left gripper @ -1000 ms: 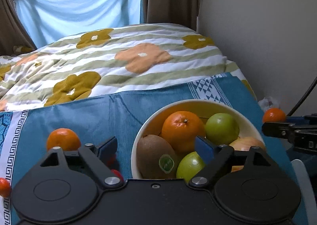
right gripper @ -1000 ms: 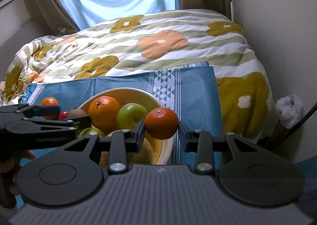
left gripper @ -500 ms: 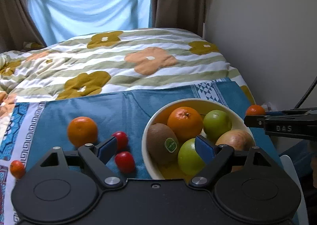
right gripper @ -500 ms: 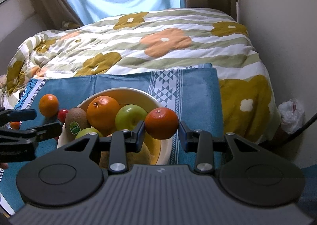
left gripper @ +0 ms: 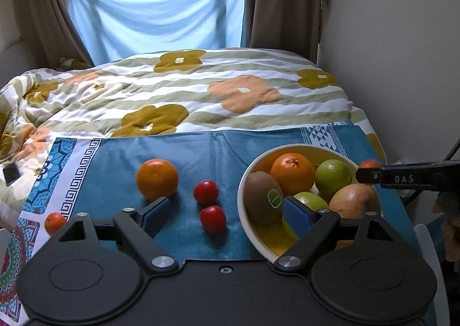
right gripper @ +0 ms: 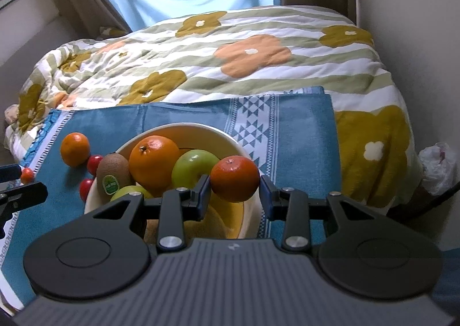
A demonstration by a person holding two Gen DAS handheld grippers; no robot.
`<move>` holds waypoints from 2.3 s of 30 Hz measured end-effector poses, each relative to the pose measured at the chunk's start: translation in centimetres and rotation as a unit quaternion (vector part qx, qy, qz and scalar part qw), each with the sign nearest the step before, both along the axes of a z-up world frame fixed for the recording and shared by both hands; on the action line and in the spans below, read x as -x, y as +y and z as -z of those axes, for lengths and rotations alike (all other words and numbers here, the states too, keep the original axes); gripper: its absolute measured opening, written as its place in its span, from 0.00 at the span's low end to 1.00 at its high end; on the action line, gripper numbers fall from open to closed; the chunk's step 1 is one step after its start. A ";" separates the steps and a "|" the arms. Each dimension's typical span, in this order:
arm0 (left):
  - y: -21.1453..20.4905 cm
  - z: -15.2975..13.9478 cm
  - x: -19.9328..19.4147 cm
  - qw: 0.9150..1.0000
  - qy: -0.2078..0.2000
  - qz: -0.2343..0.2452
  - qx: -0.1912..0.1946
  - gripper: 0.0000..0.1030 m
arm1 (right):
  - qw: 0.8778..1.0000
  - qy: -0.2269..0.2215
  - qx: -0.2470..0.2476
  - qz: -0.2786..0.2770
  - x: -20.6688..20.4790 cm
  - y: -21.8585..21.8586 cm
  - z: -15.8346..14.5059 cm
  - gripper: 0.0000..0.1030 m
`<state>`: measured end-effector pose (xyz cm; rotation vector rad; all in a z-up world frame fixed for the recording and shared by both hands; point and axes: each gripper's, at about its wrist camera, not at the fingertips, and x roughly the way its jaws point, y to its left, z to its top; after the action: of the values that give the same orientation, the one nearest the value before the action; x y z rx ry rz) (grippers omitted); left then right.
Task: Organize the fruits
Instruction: 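Lower the small mandarin into the bowl and open the right tool, then withdraw both tools and move the left tool toward another small mandarin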
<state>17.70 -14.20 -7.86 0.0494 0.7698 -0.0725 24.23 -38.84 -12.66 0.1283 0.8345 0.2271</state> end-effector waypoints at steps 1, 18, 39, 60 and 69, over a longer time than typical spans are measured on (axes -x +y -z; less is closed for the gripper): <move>0.1 0.0 0.2 1.000 0.001 -0.001 0.000 0.86 | 1.000 -0.004 -0.002 0.004 0.1 -0.1 -0.1 0.65; 2.4 -1.9 4.7 0.999 -0.016 -0.039 0.014 0.94 | 0.999 -0.022 0.010 0.026 4.0 0.3 -2.5 0.97; 12.1 -5.1 9.4 0.995 -0.044 -0.094 -0.001 0.98 | 0.999 -0.049 0.001 0.011 10.3 9.1 -7.3 1.00; 24.0 -1.3 2.7 1.000 0.006 -0.012 -0.017 0.91 | 0.994 -0.004 0.000 0.110 9.5 21.4 -4.2 1.00; 25.8 3.1 -1.3 0.997 0.041 0.057 -0.031 0.78 | 0.985 0.024 0.010 0.171 8.0 24.4 -0.6 1.00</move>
<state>18.95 11.58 -10.95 0.1511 0.8504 -0.1598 16.23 -14.45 -12.01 0.2565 0.8489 -0.1076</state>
